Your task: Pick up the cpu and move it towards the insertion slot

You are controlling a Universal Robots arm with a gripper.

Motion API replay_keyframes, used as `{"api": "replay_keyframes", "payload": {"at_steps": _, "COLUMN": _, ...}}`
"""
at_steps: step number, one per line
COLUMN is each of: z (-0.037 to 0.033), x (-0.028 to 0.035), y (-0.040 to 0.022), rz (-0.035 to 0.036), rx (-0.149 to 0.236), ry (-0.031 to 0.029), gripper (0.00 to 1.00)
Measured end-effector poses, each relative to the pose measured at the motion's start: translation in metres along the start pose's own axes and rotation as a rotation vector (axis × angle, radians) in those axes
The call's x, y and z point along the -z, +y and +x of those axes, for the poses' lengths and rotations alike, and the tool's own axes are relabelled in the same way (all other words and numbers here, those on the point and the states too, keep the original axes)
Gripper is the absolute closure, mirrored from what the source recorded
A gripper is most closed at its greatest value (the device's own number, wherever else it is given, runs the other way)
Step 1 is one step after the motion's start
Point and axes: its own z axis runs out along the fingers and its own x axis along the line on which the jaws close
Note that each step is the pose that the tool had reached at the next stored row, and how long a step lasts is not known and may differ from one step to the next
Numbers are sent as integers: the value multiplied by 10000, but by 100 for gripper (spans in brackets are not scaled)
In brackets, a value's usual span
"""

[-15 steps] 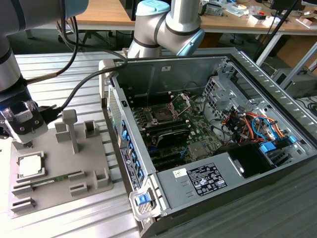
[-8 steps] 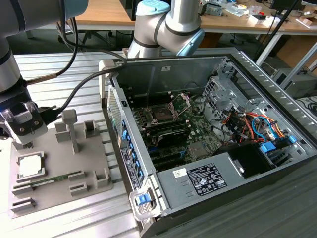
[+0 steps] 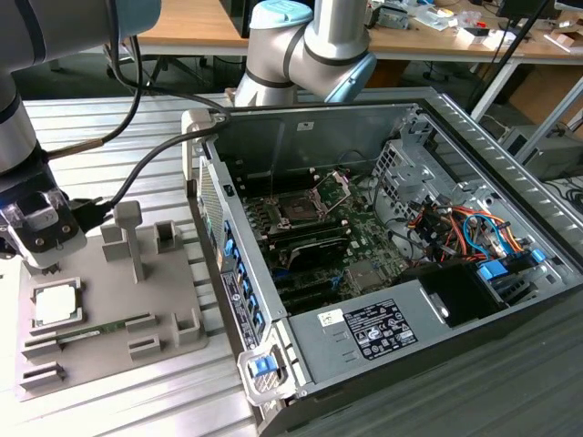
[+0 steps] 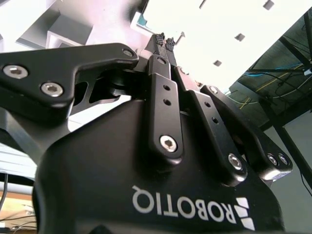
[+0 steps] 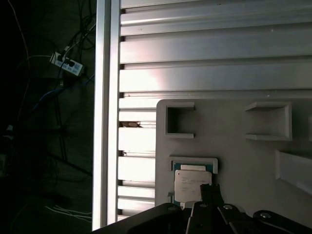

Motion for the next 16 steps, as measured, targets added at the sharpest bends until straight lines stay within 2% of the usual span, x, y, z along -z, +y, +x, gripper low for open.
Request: {"api": "replay_keyframes", "payload": {"at_steps": 16, "z": 23, "x": -44, "y": -27, "rz": 1, "rx": 0, "ry": 1, "gripper": 89}}
